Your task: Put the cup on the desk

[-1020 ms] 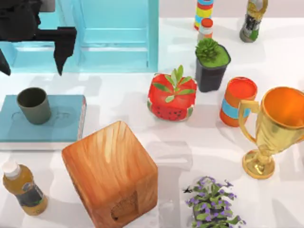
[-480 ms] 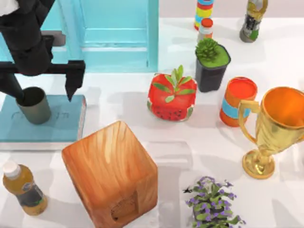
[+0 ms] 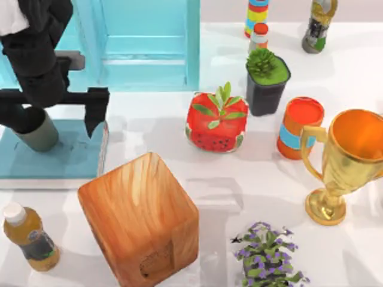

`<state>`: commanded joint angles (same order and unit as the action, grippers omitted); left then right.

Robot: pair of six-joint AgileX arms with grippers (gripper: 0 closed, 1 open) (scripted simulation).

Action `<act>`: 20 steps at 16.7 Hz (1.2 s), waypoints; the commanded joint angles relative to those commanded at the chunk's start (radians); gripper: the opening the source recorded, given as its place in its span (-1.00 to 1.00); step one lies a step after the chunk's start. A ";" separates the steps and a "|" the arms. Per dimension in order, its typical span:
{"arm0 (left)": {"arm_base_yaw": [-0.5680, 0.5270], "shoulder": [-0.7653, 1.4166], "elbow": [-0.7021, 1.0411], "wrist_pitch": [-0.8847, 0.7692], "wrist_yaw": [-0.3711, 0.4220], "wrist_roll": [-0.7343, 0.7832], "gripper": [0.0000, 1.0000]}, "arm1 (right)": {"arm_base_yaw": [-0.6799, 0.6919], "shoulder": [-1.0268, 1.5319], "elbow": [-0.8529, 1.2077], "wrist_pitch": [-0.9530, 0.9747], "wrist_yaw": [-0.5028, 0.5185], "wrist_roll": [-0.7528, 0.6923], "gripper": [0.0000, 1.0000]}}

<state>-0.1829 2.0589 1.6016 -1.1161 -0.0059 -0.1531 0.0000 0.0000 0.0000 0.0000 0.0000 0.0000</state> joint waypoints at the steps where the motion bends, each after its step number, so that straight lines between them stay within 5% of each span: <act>1: 0.000 0.000 0.000 0.000 0.000 0.000 0.70 | 0.000 0.000 0.000 0.000 0.000 0.000 1.00; 12: 0.000 0.000 0.000 0.000 0.000 0.000 -0.96 | 0.000 0.000 0.000 0.000 0.000 0.000 1.00; 20: 0.000 0.000 0.000 0.000 0.000 0.000 -1.00 | 0.000 0.000 0.000 0.000 0.000 0.000 1.00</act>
<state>-0.1829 2.0589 1.6016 -1.1161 -0.0059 -0.1531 0.0000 0.0000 0.0000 0.0000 0.0000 0.0000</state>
